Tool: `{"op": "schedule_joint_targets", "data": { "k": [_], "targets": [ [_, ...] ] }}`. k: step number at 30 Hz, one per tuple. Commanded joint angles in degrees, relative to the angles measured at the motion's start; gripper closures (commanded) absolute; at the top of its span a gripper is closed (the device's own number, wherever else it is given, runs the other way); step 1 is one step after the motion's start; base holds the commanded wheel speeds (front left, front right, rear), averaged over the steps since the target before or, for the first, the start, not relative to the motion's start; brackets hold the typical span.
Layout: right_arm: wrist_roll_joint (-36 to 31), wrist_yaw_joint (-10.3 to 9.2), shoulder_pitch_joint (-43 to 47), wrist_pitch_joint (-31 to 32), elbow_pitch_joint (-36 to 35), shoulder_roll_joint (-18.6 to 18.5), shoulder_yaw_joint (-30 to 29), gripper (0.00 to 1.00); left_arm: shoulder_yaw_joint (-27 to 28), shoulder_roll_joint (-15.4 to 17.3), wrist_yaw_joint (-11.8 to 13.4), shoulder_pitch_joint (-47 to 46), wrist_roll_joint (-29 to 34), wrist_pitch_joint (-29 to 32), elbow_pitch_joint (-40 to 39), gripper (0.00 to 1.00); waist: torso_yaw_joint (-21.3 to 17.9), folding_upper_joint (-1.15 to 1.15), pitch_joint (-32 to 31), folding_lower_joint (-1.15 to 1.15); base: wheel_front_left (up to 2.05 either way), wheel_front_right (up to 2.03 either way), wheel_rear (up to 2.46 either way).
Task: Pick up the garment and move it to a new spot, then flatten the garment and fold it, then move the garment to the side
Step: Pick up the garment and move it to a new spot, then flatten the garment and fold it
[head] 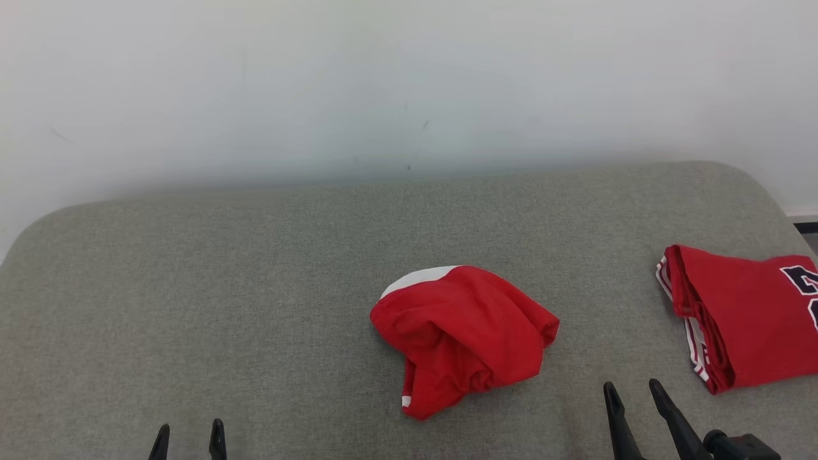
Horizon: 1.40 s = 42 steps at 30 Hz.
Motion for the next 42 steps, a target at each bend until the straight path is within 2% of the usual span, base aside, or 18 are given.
{"op": "schedule_joint_targets", "data": {
  "k": [1, 16, 35, 39, 42],
  "targets": [
    [0.42, -0.15, 0.77, -0.41, 0.26, -0.23, -0.20, 0.00, 0.45, -0.38, -0.22, 1.09, 0.99, -0.15, -0.11, 0.00, 0.62, 0.00, -0.71, 0.01, 0.00, 0.00, 0.00],
    [0.14, -0.15, 2.11, -1.17, 1.77, 0.46, -0.42, 0.00, 4.09, -3.18, -4.46, 2.65, 4.11, -0.16, 1.52, 0.00, 1.57, 0.00, -1.12, 0.01, 0.00, 0.00, 0.00],
    [0.58, -0.15, 0.78, -1.47, 2.44, 0.90, 0.76, 0.00, 4.52, -4.33, -5.49, 1.06, 4.22, -0.16, 4.22, 0.00, 0.85, 0.00, -0.02, 0.01, 0.00, 0.00, 0.00],
    [0.61, -0.15, 0.36, -1.36, 2.29, 0.82, 1.04, 0.00, 3.30, -4.47, -5.57, -0.56, 2.92, -0.16, 6.45, 0.00, 0.25, 0.00, 0.31, 0.01, 0.00, 0.00, 0.00],
    [0.55, -0.15, 0.00, -1.18, 2.11, 0.71, 1.37, 0.00, 0.14, -4.43, -5.43, -3.82, 1.30, 1.37, 9.62, 0.00, -0.57, 0.00, 0.84, 0.01, 0.00, 0.00, 0.00]
  ]
}}
